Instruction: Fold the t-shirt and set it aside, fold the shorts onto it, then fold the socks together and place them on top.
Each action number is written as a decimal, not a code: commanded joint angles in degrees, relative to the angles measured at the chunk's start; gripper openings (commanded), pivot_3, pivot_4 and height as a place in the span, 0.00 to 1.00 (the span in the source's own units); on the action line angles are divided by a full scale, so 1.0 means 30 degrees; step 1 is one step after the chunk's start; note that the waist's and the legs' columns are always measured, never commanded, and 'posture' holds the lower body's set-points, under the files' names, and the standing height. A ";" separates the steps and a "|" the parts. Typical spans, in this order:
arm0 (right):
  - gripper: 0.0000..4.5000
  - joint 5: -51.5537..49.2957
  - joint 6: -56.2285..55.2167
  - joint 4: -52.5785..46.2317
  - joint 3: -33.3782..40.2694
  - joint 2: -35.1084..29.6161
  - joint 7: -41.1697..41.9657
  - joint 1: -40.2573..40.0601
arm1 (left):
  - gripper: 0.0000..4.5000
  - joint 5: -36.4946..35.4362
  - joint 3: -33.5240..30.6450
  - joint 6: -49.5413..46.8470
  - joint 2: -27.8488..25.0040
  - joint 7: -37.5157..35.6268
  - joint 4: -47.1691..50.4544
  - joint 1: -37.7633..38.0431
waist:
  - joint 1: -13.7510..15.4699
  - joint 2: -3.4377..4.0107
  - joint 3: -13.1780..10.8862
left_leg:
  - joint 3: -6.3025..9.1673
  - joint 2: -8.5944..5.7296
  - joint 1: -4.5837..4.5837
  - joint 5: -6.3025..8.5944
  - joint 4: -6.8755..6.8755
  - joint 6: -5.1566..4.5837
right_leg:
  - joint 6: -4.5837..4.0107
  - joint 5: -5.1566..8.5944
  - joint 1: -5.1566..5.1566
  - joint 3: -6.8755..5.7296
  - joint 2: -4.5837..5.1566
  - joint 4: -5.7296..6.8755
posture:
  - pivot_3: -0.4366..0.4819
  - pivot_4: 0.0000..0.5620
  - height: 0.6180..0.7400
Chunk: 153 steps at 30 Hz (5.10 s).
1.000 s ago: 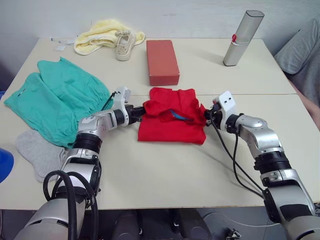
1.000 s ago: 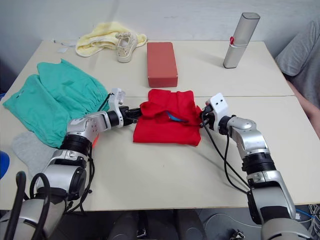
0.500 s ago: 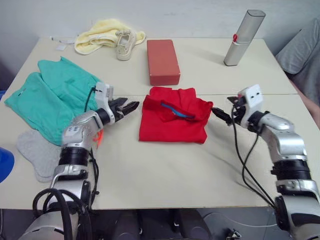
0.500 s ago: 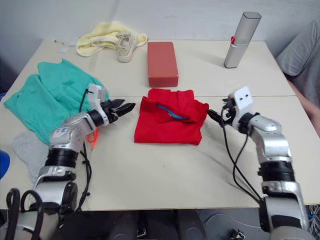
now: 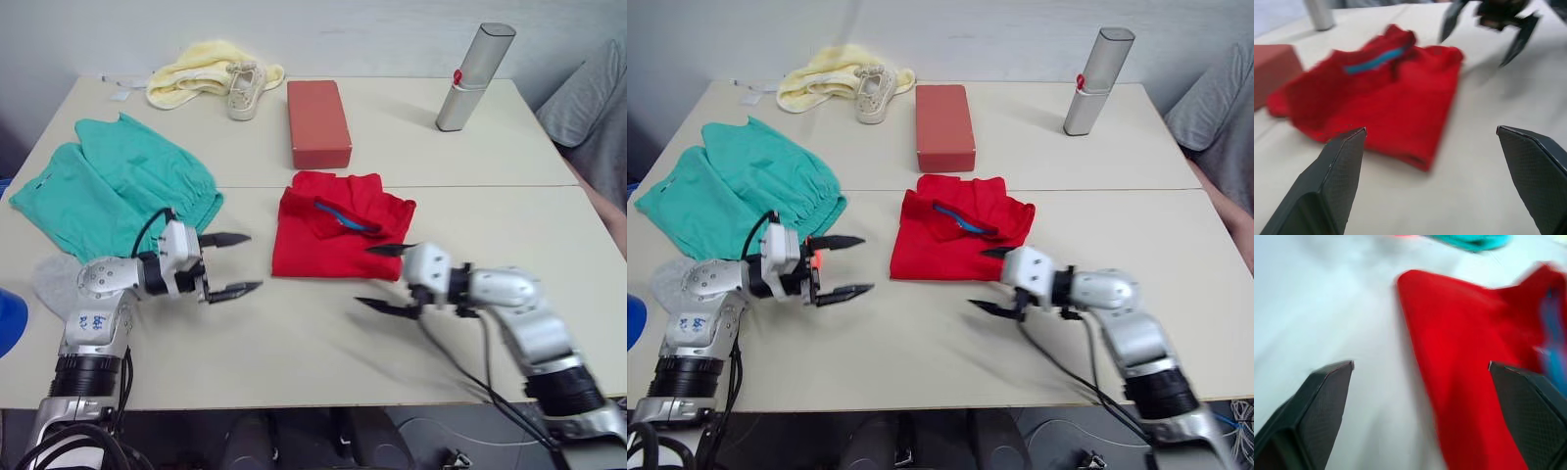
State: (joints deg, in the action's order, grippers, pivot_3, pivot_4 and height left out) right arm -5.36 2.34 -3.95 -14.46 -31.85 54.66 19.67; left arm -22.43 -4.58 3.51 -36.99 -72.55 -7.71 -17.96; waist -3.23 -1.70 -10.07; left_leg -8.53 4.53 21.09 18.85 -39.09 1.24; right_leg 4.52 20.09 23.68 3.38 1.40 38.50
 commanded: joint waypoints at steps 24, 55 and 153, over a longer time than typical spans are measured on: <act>0.01 -0.0371 0.5372 -0.6292 -0.0647 -0.1167 0.1244 -0.2196 | 1.00 -0.1596 -0.0919 -0.1179 -0.1183 -0.0244 0.3238 0.2178 | -0.0010 -0.0002 0.0002 | 0.0039 0.0013 0.0022 0.0035 0.0003 -0.0054 | 0.0013 -0.0007 -0.0014 0.0003 0.0017 -0.0041 | 0.48 0.27 1.00; 0.60 -0.2246 -0.5493 0.0828 0.5648 -0.7493 0.7564 -0.2824 | 1.00 0.2083 0.3686 -0.3093 0.0478 0.0279 -0.1554 -0.4772 | 0.0496 -0.0028 0.0013 | -0.0029 -0.0147 0.0005 0.0062 -0.0005 -0.0171 | 0.0105 -0.0069 -0.0073 -0.0034 0.0010 -0.0209 | 0.48 0.27 1.00; 0.00 -0.1991 0.4149 -0.4395 0.2689 -0.0781 -0.3278 -0.5044 | 0.01 0.4314 0.3984 -0.3465 0.3830 0.6441 0.0727 -0.0049 | 0.0517 0.0020 -0.0001 | -0.0079 -0.0063 0.0006 0.0050 -0.0045 -0.0145 | 0.0127 -0.0081 -0.0034 0.0003 0.0026 -0.0118 | 0.48 0.27 1.00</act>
State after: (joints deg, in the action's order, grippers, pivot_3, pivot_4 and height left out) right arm -12.08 17.30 -17.55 -8.35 -33.48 45.39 5.54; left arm -11.20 7.20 -5.72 -24.74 -54.92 -7.38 -18.93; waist -1.68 -1.64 -10.08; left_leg -8.76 4.34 21.09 19.01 -39.21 0.79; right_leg 4.90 19.85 23.56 3.39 1.48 38.12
